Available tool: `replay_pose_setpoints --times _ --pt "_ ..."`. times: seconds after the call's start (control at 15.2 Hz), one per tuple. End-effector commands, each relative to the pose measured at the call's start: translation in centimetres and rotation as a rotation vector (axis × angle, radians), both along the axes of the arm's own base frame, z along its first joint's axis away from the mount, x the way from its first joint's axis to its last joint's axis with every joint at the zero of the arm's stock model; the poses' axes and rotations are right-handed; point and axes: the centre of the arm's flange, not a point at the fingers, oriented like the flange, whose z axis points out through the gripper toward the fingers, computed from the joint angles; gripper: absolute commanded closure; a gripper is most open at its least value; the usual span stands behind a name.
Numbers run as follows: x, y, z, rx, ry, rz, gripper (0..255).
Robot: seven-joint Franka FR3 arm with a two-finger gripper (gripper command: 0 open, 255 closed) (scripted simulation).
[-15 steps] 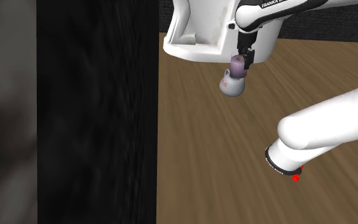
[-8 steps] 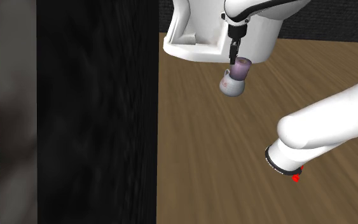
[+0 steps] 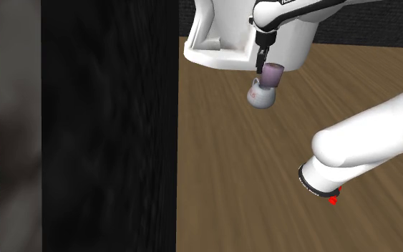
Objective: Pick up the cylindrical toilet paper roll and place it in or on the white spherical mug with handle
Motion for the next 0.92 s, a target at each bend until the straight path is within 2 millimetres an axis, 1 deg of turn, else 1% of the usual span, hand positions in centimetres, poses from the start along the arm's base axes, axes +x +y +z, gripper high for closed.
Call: replay_pose_setpoints --times 0.0,0.26,0.33,0.4,0.46,0.53,0.59,0.66,0.73,0.79,0.86 --pt "-0.8 0.4 -1.3 0.017 0.057 -0.01 0" --pt "-0.8 0.4 -1.3 0.017 0.057 -0.01 0" --pt "-0.6 -0.2 -1.5 0.018 0.056 -0.01 255" --pt "-1.0 -0.1 -1.4 0.019 0.056 -0.01 255" --pt "-0.9 0.2 -1.6 0.018 0.056 -0.01 255" --pt "-1.5 0.3 -2.2 0.018 0.056 -0.01 255" --pt "-1.4 1.4 -2.8 0.014 0.057 -0.012 255" --pt "-0.6 2.5 -2.7 0.008 0.057 -0.011 255" --pt "-0.7 2.7 -2.4 0.011 0.056 -0.009 255" --pt "-1.0 2.7 -1.6 0.012 0.056 -0.009 255" --pt "-1.3 3.0 -1.9 0.011 0.056 -0.009 255"
